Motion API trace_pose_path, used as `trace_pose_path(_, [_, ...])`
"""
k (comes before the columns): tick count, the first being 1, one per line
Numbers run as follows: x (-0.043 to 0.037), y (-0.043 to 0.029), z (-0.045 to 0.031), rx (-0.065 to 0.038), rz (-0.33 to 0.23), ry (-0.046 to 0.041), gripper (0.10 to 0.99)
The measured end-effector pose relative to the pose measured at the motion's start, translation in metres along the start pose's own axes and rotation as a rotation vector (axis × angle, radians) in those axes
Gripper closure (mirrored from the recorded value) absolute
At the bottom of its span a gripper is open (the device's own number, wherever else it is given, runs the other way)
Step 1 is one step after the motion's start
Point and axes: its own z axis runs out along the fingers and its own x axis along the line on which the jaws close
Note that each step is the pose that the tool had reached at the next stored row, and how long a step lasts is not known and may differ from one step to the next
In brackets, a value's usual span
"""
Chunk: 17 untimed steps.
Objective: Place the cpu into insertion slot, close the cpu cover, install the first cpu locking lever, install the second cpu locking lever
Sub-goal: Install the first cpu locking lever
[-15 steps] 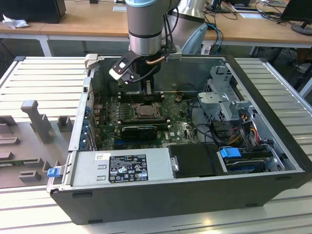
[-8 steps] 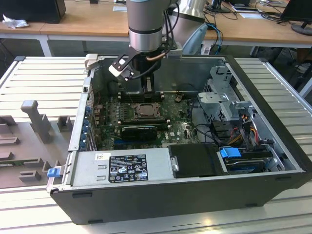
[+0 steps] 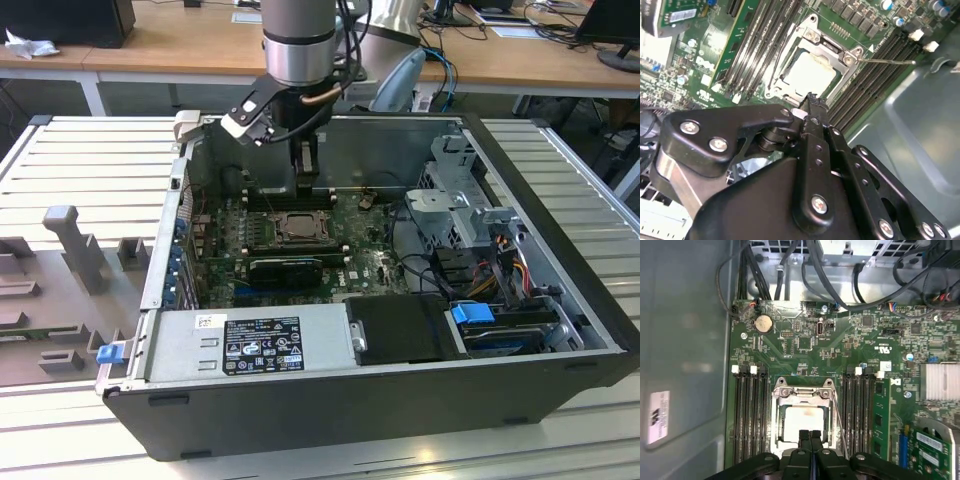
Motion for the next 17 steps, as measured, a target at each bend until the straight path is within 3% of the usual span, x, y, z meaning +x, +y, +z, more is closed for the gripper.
trace_pose_path(4, [0.0001,0.0009,-0.0124,0.0,0.0,-0.0013,0.98])
trace_pose_path(7, [0.0001,0.0009,-0.0128,0.0,-0.009,-0.0008,0.98])
trace_pose_path(12, [0.0001,0.0008,-0.0127,0.002,-0.116,0.0056,0.98])
trace_pose_path(17, [0.0001,0.0008,-0.0125,0.002,-0.165,0.009,0.98])
